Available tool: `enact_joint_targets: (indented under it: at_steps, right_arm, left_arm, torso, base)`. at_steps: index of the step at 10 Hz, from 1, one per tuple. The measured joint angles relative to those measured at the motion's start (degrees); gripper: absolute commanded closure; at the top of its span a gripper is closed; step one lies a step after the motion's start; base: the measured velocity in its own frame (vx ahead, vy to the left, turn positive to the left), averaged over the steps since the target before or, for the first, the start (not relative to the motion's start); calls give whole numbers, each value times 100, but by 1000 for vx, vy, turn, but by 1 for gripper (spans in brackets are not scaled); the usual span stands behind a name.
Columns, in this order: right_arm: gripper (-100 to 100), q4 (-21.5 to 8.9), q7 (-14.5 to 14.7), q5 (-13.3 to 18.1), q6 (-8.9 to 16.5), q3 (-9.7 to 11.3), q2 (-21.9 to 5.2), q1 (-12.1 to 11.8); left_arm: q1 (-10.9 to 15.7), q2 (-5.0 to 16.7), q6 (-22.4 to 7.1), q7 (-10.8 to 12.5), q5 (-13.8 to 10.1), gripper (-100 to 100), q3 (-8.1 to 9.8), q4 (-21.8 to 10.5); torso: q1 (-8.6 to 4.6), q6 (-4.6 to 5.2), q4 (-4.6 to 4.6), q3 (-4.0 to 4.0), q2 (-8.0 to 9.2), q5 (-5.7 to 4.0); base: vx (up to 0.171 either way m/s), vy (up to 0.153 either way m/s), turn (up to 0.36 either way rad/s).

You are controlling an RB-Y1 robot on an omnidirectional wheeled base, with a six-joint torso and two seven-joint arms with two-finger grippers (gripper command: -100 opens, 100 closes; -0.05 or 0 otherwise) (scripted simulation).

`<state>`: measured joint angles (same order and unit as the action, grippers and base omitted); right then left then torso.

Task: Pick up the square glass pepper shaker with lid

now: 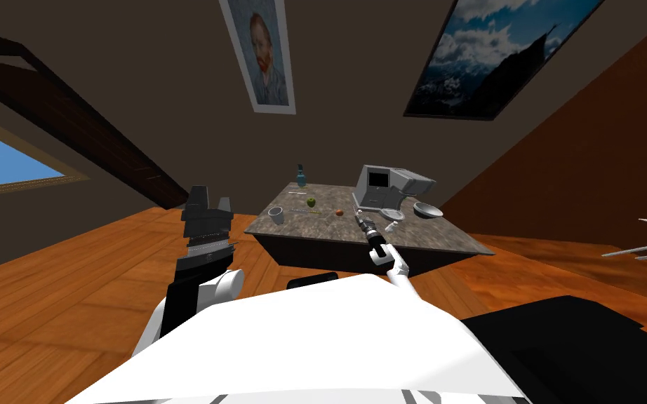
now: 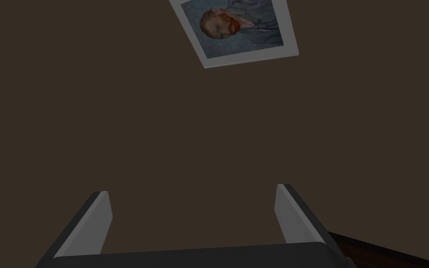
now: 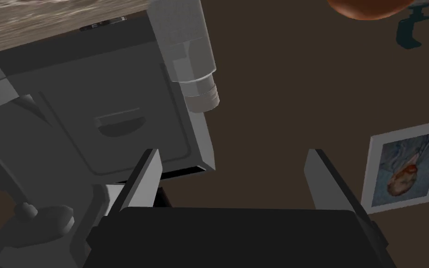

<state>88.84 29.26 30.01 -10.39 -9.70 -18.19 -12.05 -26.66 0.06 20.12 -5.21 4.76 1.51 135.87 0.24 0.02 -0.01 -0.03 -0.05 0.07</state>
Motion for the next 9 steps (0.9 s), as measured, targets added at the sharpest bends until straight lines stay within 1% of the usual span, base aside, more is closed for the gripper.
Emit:
enact_joint_targets:
  at_steps: [2, 3, 4, 5, 8, 9]
  right_arm:
    - [-100, -311, 227, 196, 183, -106, -165, 116]
    - [-100, -399, 290, 265, 321, -125, -319, 158]
    - [-100, -569, 367, 342, 415, -173, -431, 239]
    - [-100, -762, 472, 431, 476, -226, -498, 337]
    - [-100, -1204, 762, 681, 690, -347, -694, 556]
    - [-100, -1303, 881, 782, 760, -411, -729, 571]
  left_arm:
    - [0, 0, 0, 0, 0, 0, 0, 0]
    - [0, 0, 0, 0, 0, 0, 0, 0]
    - [0, 0, 0, 0, 0, 0, 0, 0]
    - [0, 0, 0, 0, 0, 0, 0, 0]
    - [0, 0, 0, 0, 0, 0, 0, 0]
    - [0, 0, 0, 0, 0, 0, 0, 0]
  torso:
    - [-1, 1, 0, 1, 2, 0]
    - [-3, 1, 1, 2, 4, 0]
    - [-5, 1, 1, 3, 5, -1]
    - [-5, 1, 1, 3, 4, -1]
    - [-4, 0, 1, 2, 3, -1]
    - [-3, 2, 0, 2, 4, -1]
  base:
    - [19, 62, 106]
    - [14, 53, 107]
    - [16, 55, 85]
    - [23, 55, 81]
    - [22, 55, 99]
    - [22, 51, 57]
